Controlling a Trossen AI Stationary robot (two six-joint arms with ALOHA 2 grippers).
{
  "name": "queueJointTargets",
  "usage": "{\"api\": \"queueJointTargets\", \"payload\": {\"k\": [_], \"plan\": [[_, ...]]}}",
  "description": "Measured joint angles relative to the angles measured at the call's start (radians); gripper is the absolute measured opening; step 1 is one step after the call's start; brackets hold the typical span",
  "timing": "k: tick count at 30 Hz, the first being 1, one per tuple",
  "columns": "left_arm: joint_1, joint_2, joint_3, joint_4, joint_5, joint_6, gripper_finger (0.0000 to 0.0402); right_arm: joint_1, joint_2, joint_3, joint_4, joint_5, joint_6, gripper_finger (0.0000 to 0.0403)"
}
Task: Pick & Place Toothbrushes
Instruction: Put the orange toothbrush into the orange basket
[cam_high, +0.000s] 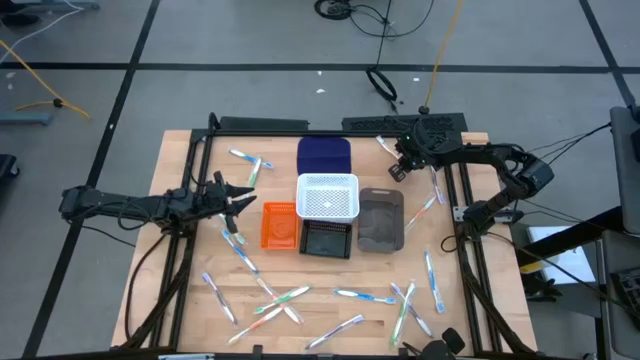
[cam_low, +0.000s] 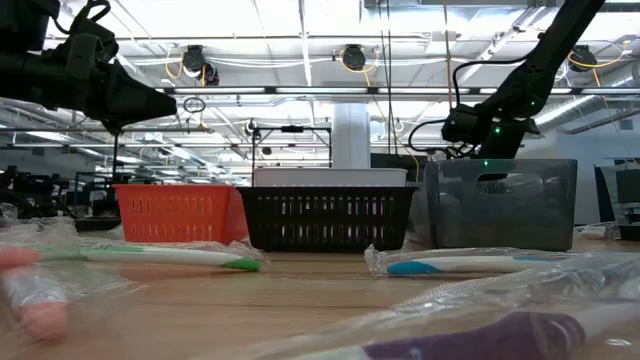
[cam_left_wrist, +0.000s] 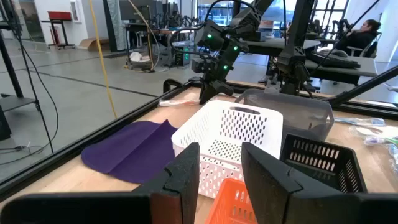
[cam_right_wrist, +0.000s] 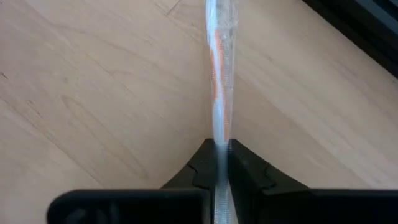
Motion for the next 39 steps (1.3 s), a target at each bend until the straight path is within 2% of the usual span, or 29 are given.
{"api": "queueJointTargets", "payload": {"k": [6,11,16,19,25,33,39], "plan": [[0.0,0.0,0.0,0.001,0.0,-0.013,0.012,0.001,-0.069,-0.002,0.013,-0.003,0.016,0.0014],[0.0,0.0,0.0,0.027,0.0,-0.011,0.012,0.008,-0.177,0.001,0.033,-0.005,0.056,0.0014],[0.0,0.0,0.0,0.042,0.0,-0.013,0.012,0.014,-0.296,0.001,0.067,-0.161,0.138,0.0014],[0.0,0.0,0.0,0.052,0.0,-0.013,0.012,0.049,-0.348,0.001,0.103,-0.215,0.178,0.0014],[0.0,0.0,0.0,0.083,0.001,-0.013,0.012,0.176,-0.412,0.001,0.212,-0.24,0.231,0.0014],[0.0,0.0,0.0,0.122,0.001,-0.018,0.012,0.394,-0.416,0.001,0.442,-0.235,0.27,0.0014],[0.0,0.021,0.0,0.209,0.005,-0.038,0.012,0.581,-0.413,0.001,0.588,-0.147,0.237,0.0014]]}}
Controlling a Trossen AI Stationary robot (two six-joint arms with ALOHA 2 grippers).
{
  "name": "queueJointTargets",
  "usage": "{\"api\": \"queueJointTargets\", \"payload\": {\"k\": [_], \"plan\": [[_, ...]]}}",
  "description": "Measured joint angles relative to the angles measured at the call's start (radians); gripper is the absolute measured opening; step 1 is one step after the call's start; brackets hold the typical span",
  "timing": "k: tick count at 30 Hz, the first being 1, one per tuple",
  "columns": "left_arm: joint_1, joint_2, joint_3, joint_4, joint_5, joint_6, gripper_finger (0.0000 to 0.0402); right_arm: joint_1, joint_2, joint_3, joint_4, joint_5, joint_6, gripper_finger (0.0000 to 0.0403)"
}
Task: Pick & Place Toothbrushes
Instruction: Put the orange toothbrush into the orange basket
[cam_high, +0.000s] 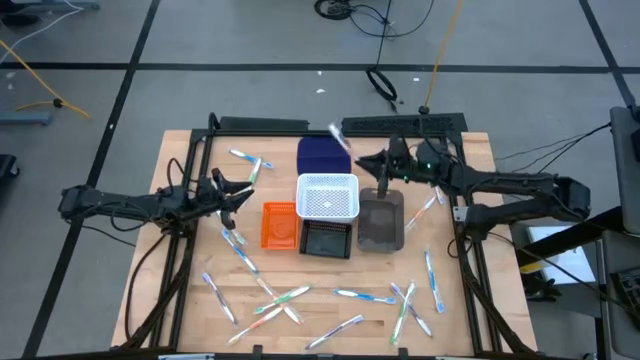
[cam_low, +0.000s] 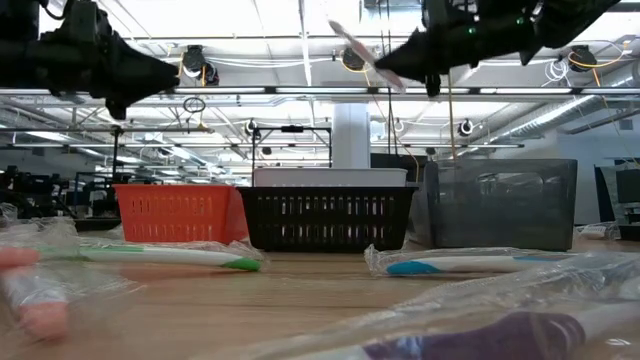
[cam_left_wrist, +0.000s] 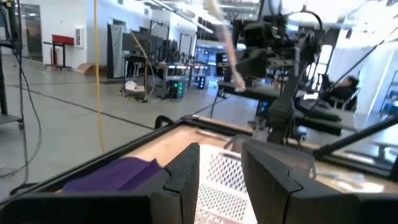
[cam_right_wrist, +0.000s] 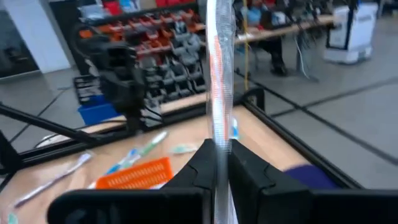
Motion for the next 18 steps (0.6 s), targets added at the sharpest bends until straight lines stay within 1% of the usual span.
{"api": "queueJointTargets", "payload": {"k": [4,8,12,18], "plan": [[0.0,0.066,0.0,0.117,0.057,-0.005,0.012,0.112,0.043,0.0,0.079,0.08,-0.043,0.0014],[0.0,0.169,0.0,0.271,0.106,-0.006,0.012,0.183,0.114,0.0,0.176,0.149,-0.074,0.0014],[0.0,0.284,0.0,0.404,0.12,-0.004,0.012,0.216,0.196,0.0,0.289,0.152,-0.073,0.0014],[0.0,0.461,0.018,0.557,0.12,-0.002,0.012,0.228,0.282,0.0,0.387,0.15,-0.071,0.0014]]}}
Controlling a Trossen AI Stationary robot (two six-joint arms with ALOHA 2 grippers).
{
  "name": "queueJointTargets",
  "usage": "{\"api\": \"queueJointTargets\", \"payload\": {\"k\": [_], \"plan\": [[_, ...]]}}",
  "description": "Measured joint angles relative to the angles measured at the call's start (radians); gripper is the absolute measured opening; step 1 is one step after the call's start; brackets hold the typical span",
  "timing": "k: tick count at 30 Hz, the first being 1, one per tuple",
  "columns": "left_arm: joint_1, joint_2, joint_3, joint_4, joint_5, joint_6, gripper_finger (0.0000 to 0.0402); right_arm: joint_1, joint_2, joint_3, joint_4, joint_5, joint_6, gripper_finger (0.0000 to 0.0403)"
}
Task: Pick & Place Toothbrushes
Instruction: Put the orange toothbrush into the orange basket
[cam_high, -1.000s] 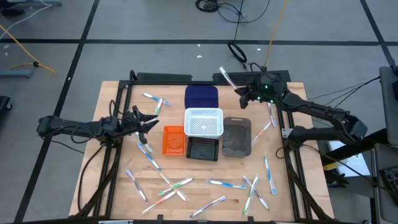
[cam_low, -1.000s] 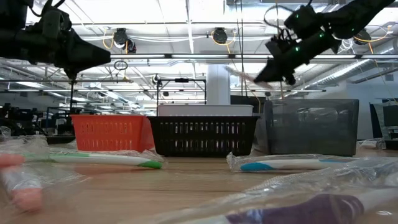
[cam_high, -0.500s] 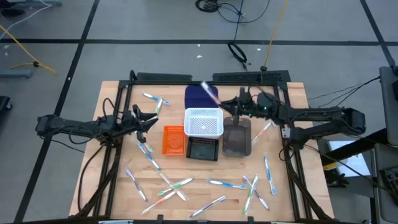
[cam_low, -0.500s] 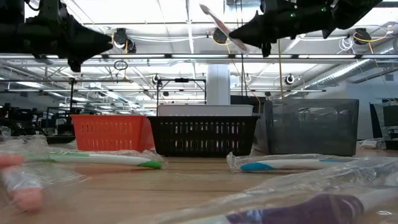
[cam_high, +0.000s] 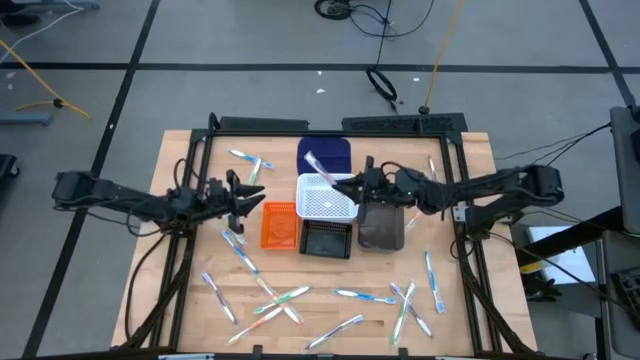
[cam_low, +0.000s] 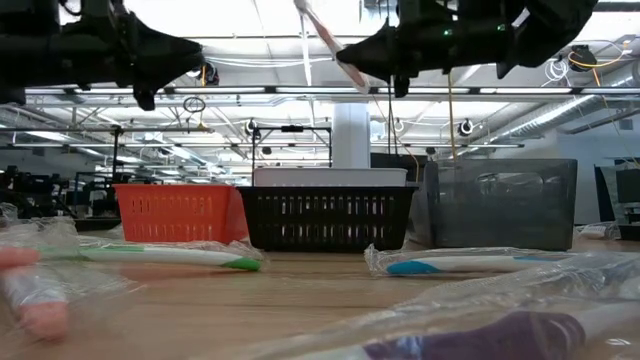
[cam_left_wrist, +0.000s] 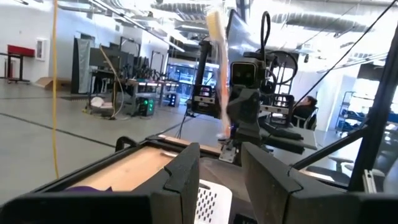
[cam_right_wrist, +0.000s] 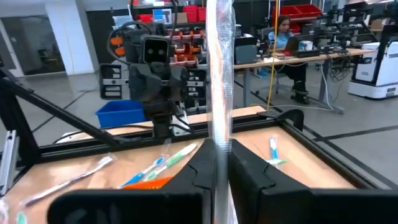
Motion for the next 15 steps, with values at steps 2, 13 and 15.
{"api": "queueJointTargets", "payload": {"k": [2,13,15], "plan": [[0.0,0.057,0.028,0.021,0.0,0.0,0.012,0.0,0.016,0.001,0.029,0.0,0.0,0.0014],[0.049,0.383,0.257,0.021,-0.023,0.039,0.012,0.018,0.023,0.0,0.045,-0.002,-0.007,0.0014],[0.065,0.438,0.308,0.02,-0.017,0.028,0.012,0.019,0.023,0.0,0.042,-0.002,-0.007,0.0014]]}}
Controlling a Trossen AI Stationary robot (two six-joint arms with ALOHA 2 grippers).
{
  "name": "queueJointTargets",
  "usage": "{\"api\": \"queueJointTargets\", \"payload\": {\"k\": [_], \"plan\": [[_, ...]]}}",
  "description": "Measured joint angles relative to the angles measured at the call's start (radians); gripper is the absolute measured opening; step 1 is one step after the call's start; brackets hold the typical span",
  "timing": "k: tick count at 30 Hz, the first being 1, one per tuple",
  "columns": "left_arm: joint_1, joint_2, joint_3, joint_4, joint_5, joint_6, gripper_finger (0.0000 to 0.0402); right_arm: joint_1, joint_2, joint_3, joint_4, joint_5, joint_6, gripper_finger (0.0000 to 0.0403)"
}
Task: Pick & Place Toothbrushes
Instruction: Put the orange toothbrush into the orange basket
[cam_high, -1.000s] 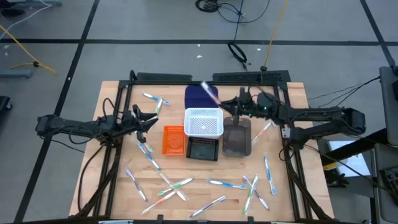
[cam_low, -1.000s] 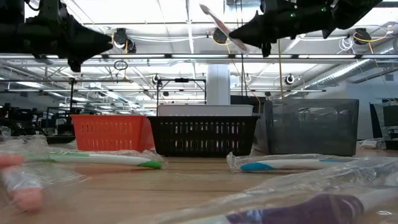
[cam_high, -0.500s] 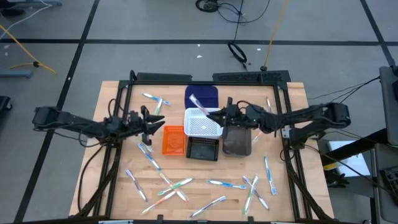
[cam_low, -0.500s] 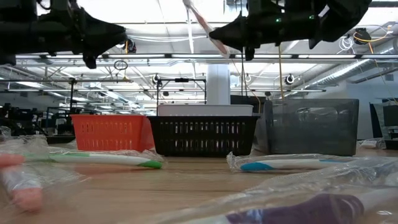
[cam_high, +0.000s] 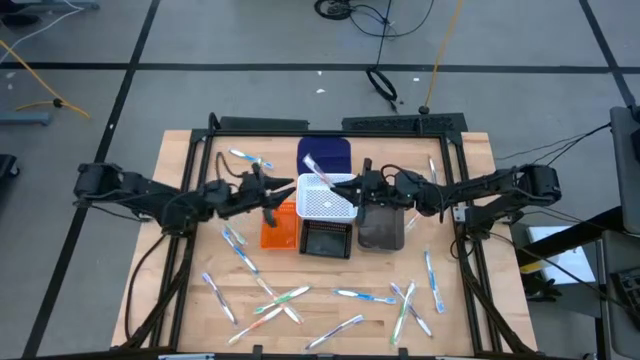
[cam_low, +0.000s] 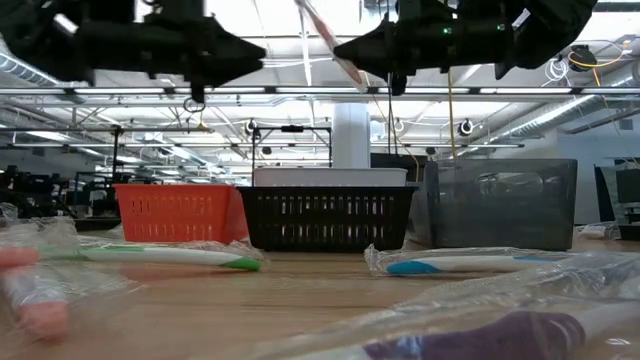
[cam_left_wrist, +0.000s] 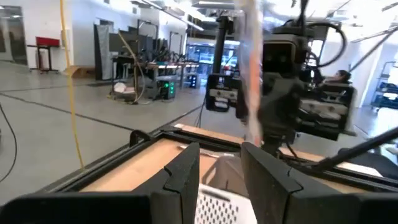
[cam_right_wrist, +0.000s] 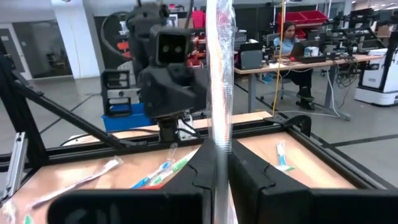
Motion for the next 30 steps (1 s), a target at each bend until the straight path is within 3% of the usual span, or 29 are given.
{"api": "queueJointTargets", "payload": {"k": [12,30], "plan": [[0.057,0.172,0.237,-0.001,0.157,0.002,0.012,0.001,0.0,0.0,-0.034,0.0,-0.019,0.0017],[0.086,0.272,0.336,-0.001,0.26,-0.045,0.012,0.006,0.0,0.0,-0.029,0.003,-0.026,0.0019]]}}
